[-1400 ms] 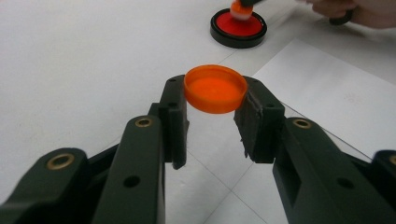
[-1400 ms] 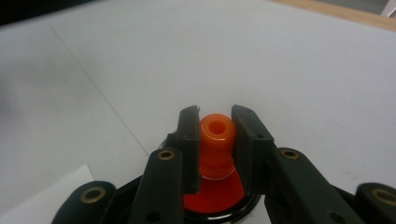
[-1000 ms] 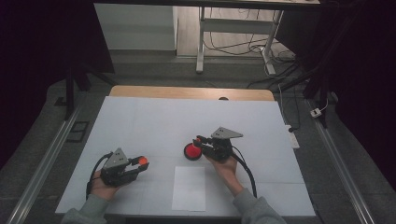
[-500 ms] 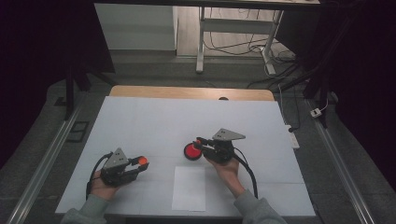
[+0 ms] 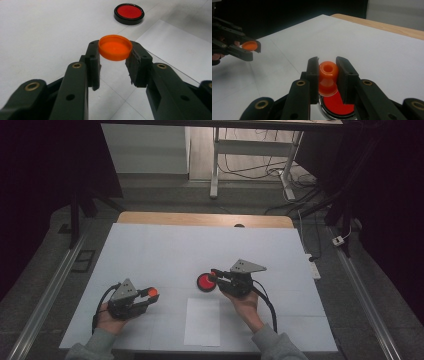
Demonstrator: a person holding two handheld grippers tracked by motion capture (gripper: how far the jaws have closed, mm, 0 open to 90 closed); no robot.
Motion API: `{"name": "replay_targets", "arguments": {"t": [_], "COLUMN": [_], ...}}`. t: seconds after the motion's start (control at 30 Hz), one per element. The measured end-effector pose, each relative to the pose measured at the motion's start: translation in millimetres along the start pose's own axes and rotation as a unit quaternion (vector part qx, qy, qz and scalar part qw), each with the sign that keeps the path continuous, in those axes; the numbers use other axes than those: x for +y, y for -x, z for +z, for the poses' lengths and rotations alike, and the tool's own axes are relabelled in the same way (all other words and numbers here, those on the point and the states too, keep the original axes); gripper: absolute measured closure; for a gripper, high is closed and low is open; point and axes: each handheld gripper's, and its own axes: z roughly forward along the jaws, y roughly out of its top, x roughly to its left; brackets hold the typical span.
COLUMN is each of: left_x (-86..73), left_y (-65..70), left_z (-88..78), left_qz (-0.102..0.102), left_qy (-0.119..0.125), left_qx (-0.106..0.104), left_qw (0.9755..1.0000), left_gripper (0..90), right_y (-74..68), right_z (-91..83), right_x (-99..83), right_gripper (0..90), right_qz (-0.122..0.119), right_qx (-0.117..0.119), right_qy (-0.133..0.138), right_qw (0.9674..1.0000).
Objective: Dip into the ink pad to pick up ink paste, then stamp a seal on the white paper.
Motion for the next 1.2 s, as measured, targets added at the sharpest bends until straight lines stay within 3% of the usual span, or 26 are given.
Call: {"name": "replay_targets", "arguments": {"t": [1.2], "left_x": [-0.2], "left_y": [-0.2], "left_z": [0.7], "left_qz": [0.006], "left_qy": [-0.001], "left_qx": [0.002], "left_qw": [1.0], "left_gripper": [64.1], "right_y": [-15.1], "right_z": [-16.1], "right_x": [-6.6], "right_gripper": [72.7], "right_qz": [-0.001], "right_qx": [0.034], "right_qy": [-0.003], "right_qw": [0.9994]}}
